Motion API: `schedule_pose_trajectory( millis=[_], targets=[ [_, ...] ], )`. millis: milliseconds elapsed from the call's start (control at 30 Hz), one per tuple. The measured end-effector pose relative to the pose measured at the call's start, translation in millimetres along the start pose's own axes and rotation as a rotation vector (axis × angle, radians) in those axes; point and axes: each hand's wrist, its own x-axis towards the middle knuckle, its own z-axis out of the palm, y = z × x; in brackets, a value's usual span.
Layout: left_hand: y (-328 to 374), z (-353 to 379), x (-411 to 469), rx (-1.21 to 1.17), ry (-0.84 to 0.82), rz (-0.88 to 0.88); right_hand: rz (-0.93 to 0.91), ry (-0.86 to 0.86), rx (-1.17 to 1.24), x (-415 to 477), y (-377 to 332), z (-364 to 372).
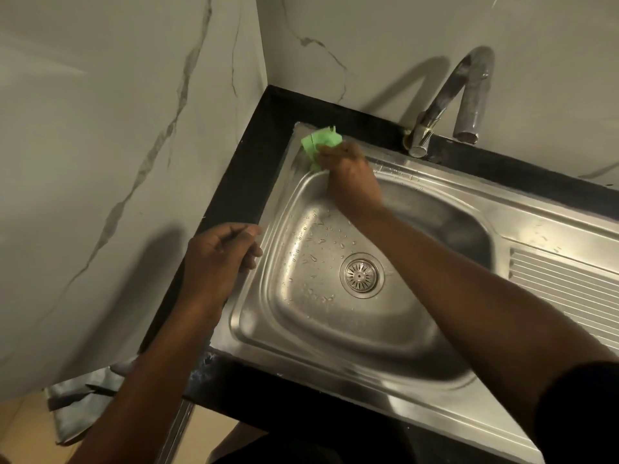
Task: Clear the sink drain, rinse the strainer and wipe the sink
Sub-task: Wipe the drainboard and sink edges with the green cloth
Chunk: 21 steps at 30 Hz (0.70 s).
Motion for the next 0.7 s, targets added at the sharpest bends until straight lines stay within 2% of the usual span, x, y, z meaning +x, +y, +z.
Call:
schedule_pose_trajectory(
  millis=[100,200,267,400,600,700],
  targets=[
    [2,6,-5,-0.002,-0.031,-0.008,-0.124,0.095,-0.048,18,-7,0],
    [3,12,-9,0.025,-0.055,-0.003,-0.164,-0.099,-0.11,22,-17,8],
    [3,14,-11,0.044,-0.07,0.001,-0.125,-0.229,-0.137,19,-6,14],
    [2,22,-14,0.032,-0.084,0.001,-0.114,-0.244,-0.241,4,35,11],
    [-1,32,-23,0.004,-0.139,0.017,0.069,-0.233,-0.283,-62,117,-27],
    [-2,37,-24,-0.006,-0.162,0.011,0.215,-0.171,-0.303,-115,167,-55]
  ],
)
